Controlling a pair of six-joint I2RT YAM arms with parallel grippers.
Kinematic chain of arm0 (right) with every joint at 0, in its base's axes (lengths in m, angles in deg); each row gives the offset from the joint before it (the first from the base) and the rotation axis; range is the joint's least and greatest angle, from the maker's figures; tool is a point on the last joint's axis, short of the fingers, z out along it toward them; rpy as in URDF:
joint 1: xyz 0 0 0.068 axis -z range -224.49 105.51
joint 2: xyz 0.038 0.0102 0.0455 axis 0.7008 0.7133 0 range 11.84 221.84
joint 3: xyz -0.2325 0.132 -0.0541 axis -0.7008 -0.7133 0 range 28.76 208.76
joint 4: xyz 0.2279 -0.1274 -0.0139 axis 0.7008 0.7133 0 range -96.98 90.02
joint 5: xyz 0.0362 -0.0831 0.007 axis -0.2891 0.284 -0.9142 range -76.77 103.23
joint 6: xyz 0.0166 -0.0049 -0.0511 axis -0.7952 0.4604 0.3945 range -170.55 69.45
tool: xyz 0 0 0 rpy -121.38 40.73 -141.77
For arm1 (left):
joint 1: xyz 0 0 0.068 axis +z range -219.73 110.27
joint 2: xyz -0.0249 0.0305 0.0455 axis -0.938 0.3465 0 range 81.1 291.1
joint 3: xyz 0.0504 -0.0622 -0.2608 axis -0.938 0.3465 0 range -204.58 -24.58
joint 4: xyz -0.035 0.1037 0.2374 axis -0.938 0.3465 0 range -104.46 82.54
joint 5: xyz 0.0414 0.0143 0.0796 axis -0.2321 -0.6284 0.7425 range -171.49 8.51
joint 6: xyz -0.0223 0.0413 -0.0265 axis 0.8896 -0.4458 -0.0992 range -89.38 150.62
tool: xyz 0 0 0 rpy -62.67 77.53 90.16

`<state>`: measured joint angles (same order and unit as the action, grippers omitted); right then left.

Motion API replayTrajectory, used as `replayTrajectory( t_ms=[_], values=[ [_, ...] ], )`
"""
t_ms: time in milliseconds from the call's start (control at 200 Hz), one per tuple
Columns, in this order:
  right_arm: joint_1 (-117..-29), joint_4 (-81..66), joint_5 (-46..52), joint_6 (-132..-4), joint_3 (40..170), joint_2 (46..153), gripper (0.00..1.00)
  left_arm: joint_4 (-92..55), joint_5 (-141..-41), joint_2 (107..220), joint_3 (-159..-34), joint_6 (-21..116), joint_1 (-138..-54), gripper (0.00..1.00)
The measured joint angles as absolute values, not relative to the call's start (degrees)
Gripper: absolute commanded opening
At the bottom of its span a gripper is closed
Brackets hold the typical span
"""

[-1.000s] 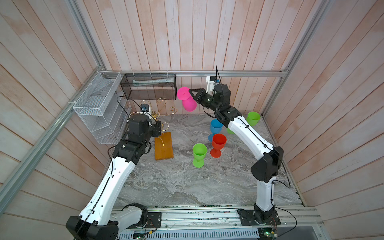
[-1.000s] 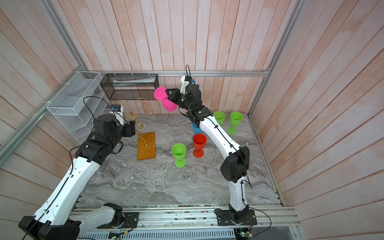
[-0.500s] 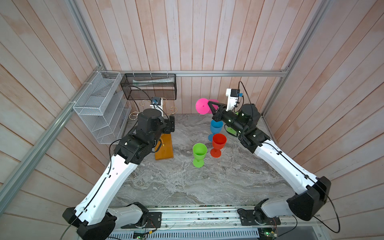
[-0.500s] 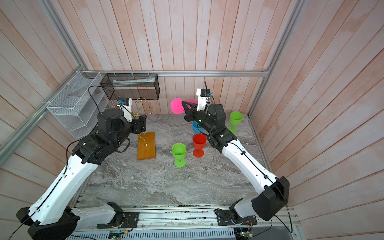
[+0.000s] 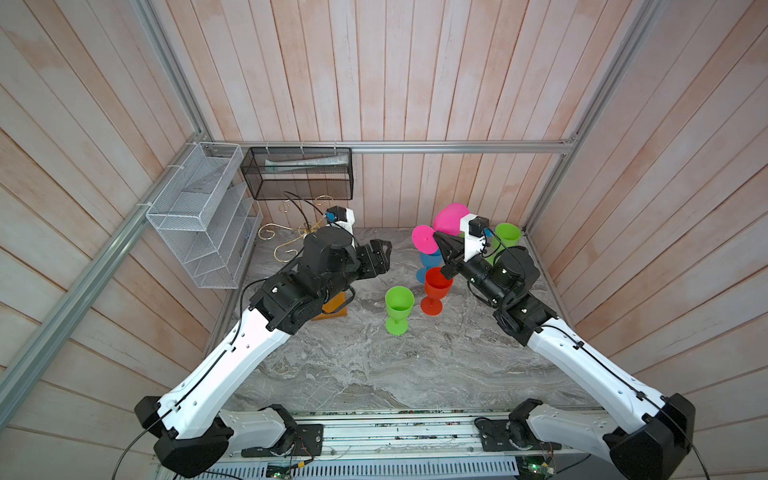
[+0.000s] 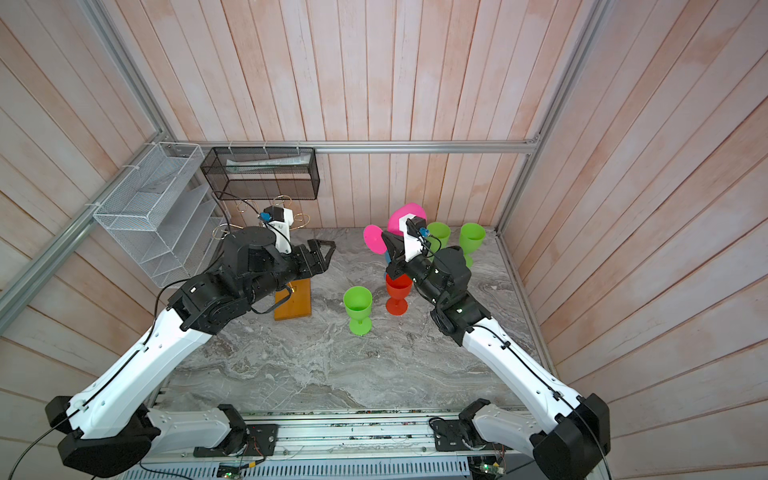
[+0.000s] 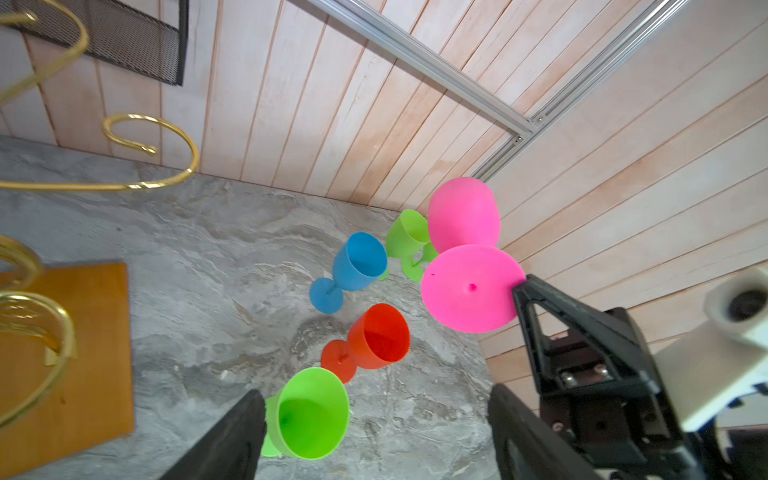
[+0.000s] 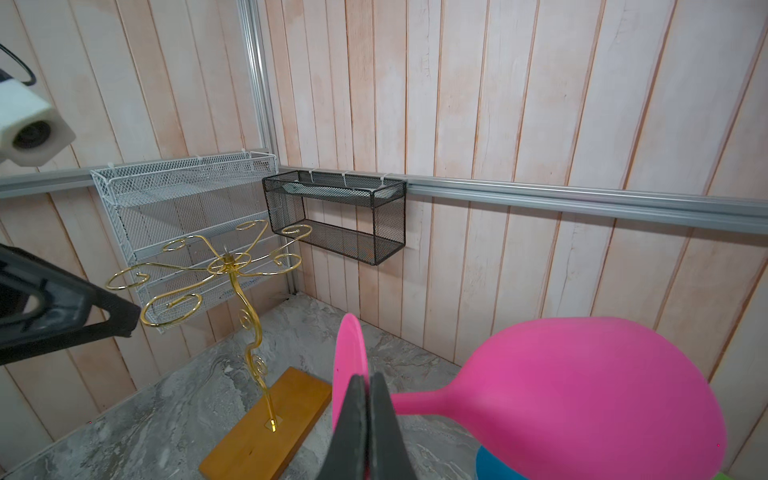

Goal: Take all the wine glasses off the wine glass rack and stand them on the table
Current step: 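Carry the pink glass toward the left gripper while the left gripper approaches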

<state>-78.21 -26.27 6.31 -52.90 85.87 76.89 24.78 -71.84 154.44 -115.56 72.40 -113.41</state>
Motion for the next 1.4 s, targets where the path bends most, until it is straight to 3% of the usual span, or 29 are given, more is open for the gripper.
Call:
replayTrajectory(
  t_ms=[85, 145, 475, 875, 1400],
  values=[
    [-78.4, -27.9, 6.3, -50.3, 84.2, 76.0, 0.0, 26.7, -71.4, 156.1, -117.5, 79.7, -114.6, 0.69],
    [-78.7, -29.7, 6.3, -48.3, 82.5, 75.1, 0.0, 28.1, -70.9, 157.4, -119.6, 84.1, -115.0, 0.65],
    [-82.2, -40.7, 5.7, -34.4, 72.7, 73.1, 0.0, 32.2, -70.8, 160.3, -123.4, 104.1, -115.3, 0.64],
    [-88.1, -45.6, 7.3, -22.1, 71.0, 73.1, 0.0, 36.7, -74.6, 170.7, -132.9, 112.9, -115.3, 0.6],
    [-90.6, -45.5, 9.2, -15.5, 70.8, 73.1, 0.0, 37.0, -77.1, 172.3, -131.8, 116.7, -115.3, 0.38]
  ],
)
